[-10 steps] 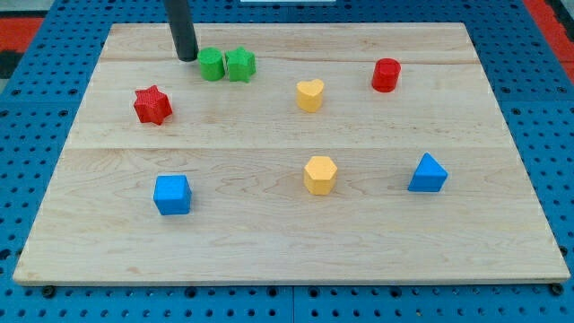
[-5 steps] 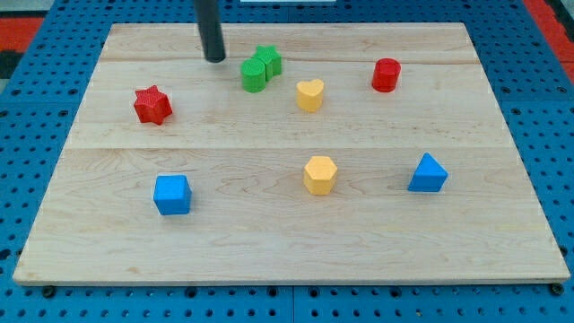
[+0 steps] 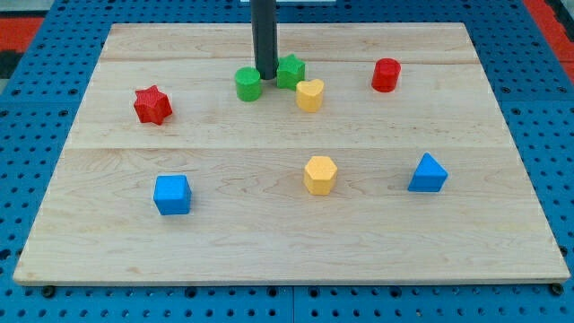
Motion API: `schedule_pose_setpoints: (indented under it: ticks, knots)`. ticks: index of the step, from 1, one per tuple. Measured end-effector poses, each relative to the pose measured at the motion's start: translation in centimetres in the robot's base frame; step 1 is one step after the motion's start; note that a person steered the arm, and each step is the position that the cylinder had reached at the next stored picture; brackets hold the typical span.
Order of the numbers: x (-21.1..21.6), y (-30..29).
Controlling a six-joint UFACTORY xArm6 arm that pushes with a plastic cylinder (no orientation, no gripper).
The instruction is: Separate the green circle and green star
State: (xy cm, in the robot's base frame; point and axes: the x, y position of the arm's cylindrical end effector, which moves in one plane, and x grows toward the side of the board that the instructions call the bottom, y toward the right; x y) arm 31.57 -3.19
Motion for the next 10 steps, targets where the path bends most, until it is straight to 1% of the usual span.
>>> schedule_pose_setpoints:
  ticks: [1, 2, 3, 4, 6, 7, 8, 9, 10]
  knots:
    - [0.1, 0.0]
    - [-1.2, -3.0]
    - [-4.8, -1.9]
    - [-6.4, 3.2]
    - [1.3, 4.0]
    - [1.0, 4.5]
    - [-4.3, 9.3]
    - [-7.3, 17.7]
    - [-5.1, 22.9]
